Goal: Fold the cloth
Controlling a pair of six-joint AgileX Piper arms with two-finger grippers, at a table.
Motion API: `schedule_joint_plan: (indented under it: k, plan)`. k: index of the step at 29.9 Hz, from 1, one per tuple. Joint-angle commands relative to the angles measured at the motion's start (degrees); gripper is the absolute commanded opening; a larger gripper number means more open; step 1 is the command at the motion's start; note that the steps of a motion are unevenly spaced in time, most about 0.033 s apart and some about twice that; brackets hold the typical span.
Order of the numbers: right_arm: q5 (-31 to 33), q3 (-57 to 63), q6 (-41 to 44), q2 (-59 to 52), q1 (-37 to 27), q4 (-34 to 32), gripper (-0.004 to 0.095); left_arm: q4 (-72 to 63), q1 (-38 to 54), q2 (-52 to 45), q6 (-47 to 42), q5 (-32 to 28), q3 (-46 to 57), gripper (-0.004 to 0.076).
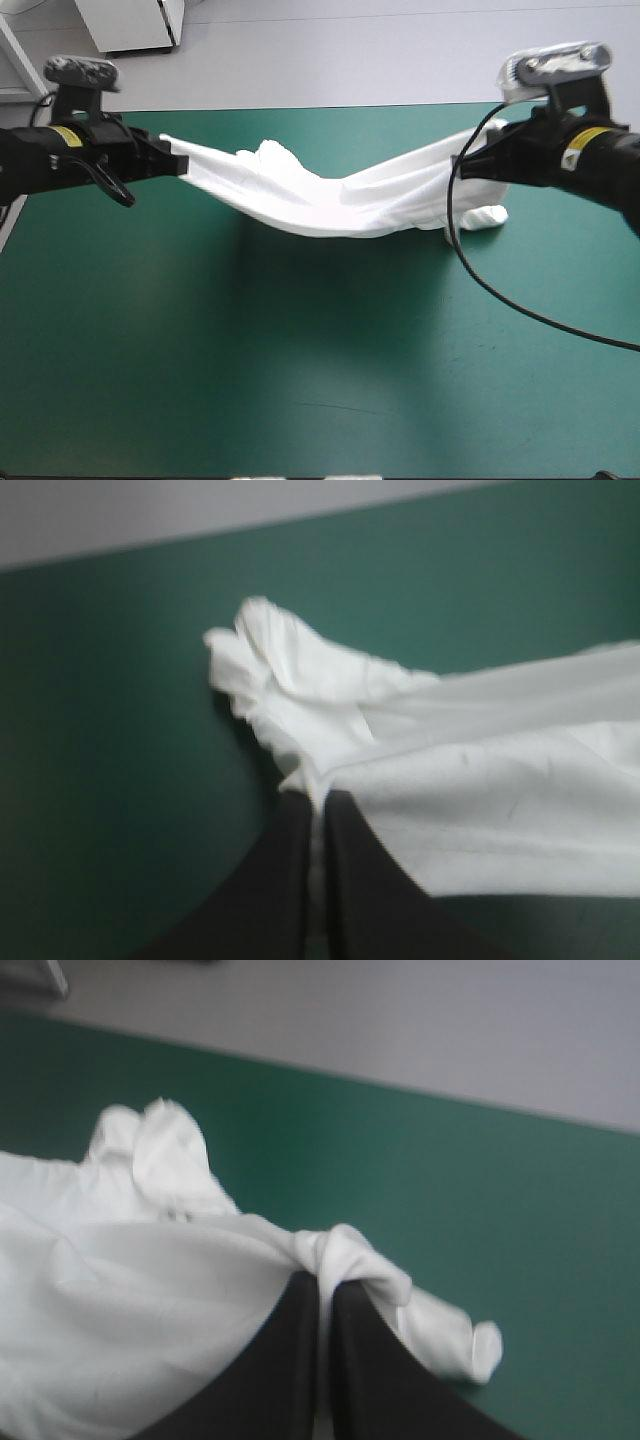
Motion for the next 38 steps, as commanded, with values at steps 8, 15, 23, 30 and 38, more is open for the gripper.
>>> schedule_joint_plan:
  k: [8, 15, 23, 30, 38]
  plan:
    - [-4.1, -30.8, -8.3, 1.8, -0.1, -0.5, -0.0014, -2.8, -0.2, -1.7, 1.6, -5.4, -28.9, -0.0022]
    - [-9.2, -43.4, -11.3, 2.4, -0.1, 6.2, -0.0006, -12.3, -0.2, -1.7, 3.5, -11.9, -41.3, -0.0022]
    - [-11.3, -46.4, -11.6, 2.4, -0.1, 9.2, -0.0006, -12.8, -0.2, -1.7, 3.6, -15.0, -46.0, -0.0022]
    - [-11.6, -46.1, -11.9, 7.0, -0.1, 3.7, -0.0007, -10.4, -0.2, 0.9, 3.6, -21.9, -42.9, -0.0022]
    - [-26.6, -46.1, -10.0, 20.6, -0.1, -12.3, -0.0007, -9.0, -0.2, 11.5, 4.0, -37.0, -40.6, -0.0022]
